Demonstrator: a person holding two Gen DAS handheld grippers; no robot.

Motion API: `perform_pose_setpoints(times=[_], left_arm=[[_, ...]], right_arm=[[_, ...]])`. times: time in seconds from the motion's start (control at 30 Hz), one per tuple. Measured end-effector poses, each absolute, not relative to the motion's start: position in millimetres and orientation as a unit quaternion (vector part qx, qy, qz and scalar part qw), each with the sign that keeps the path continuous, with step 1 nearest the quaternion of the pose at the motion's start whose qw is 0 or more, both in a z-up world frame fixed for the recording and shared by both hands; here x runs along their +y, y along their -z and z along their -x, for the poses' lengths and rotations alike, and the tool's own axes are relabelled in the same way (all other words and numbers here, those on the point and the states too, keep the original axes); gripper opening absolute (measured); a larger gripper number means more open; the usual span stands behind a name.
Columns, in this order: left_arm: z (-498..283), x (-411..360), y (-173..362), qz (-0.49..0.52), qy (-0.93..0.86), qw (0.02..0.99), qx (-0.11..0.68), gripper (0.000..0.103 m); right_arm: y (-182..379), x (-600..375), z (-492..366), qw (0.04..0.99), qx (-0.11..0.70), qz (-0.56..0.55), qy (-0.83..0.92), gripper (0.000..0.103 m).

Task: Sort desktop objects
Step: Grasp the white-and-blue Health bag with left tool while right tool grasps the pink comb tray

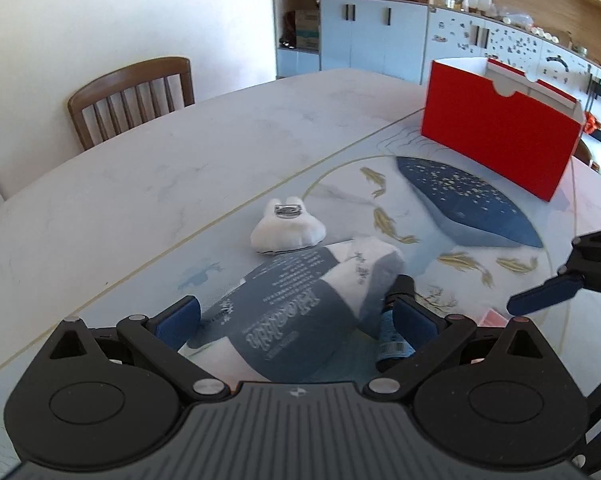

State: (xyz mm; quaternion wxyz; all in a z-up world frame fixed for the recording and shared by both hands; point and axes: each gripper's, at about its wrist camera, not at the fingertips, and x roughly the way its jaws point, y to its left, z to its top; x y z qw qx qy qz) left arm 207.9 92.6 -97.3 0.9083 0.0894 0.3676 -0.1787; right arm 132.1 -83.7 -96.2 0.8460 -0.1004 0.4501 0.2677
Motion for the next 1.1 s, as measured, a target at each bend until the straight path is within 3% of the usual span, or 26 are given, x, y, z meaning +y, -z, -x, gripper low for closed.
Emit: perform_pose_setpoints(times=[0.27,0.5,0.87,1.1], left_arm=[[-220,108,106,-0.053,0.15,0.906,0.391,0.102],[-219,102,108,-0.067,0.151,0.905,0.393,0.081],[-212,96,104,-0.057,0.136,0.903,0.404,0.067],[-199,93,88,-0.037,0.12,0.91,0.396,0.059]], right_arm=[[100,-79,-132,0.848,0.446,0.117,-0.262,0.069],[99,-79,-133,0.851,0.44,0.122,-0.26,0.062],[98,-82,-136,0.851,0.438,0.124,-0.26,0.044],[96,-94,-138,0.854,0.44,0.12,-0.249,0.042]])
